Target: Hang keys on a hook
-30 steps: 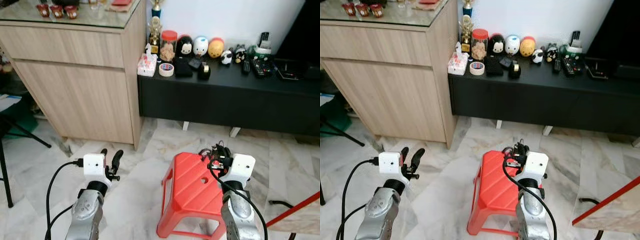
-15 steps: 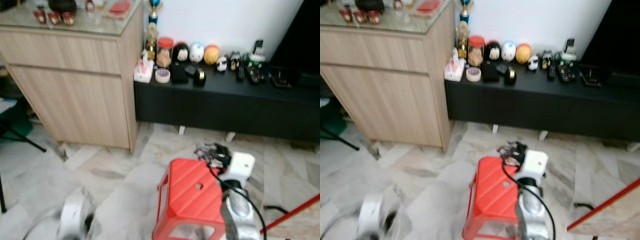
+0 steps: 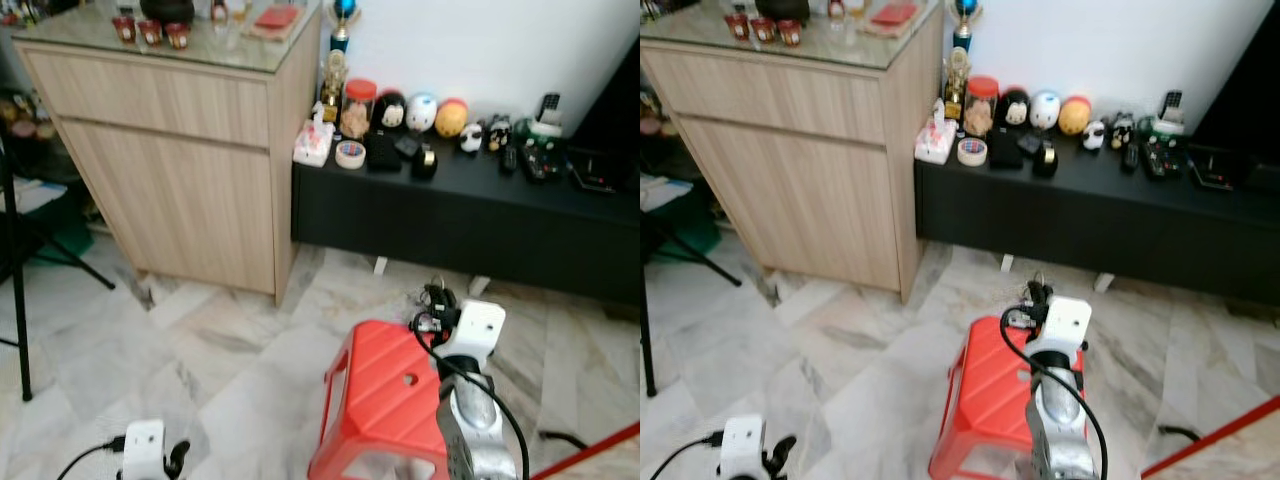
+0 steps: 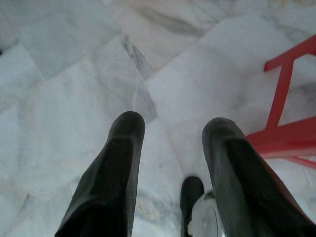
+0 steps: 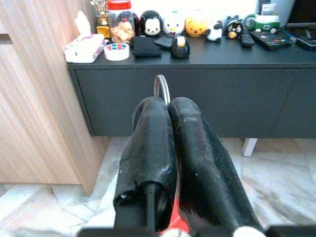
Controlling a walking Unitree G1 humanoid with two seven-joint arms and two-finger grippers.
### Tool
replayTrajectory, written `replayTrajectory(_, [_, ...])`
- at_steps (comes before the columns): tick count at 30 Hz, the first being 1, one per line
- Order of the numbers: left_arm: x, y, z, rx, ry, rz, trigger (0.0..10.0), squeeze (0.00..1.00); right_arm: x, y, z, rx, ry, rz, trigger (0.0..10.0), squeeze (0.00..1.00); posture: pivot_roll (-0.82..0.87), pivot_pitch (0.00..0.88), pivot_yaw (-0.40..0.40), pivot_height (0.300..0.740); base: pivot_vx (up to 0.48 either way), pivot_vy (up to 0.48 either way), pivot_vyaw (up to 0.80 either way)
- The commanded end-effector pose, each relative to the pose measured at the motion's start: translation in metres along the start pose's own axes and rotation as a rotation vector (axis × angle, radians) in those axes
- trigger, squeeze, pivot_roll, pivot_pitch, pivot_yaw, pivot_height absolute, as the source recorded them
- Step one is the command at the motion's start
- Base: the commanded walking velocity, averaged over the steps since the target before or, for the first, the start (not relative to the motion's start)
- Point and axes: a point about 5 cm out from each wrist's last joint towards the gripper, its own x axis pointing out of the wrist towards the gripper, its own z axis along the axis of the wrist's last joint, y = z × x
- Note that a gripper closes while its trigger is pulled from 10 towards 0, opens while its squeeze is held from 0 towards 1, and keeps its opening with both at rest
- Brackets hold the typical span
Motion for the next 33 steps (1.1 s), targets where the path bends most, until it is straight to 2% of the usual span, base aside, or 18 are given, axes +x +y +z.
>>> replayTrajectory(1, [-0.004,0.002,-0.009,0.010,0.026,0.004,10.0,0.00,0.000,-0.003,0.000,0.003,0.001,-0.015,10.0,0.00,0.10,0.041,-0.092,0.709,0.000,0.000,0.00])
replayTrajectory(21, [-0.006,-0.001,-0.017,-0.001,0.045,-0.003,10.0,0.00,0.001,-0.004,0.001,0.003,0.000,-0.019,10.0,0.00,0.10,0.044,-0.093,0.709,-0.253,0.000,0.00])
replayTrajectory(33, [-0.006,-0.004,-0.019,0.010,0.053,-0.011,10.0,0.00,0.002,-0.004,0.002,0.002,-0.005,-0.020,10.0,0.00,0.09,0.029,-0.091,0.709,0.000,0.000,0.00])
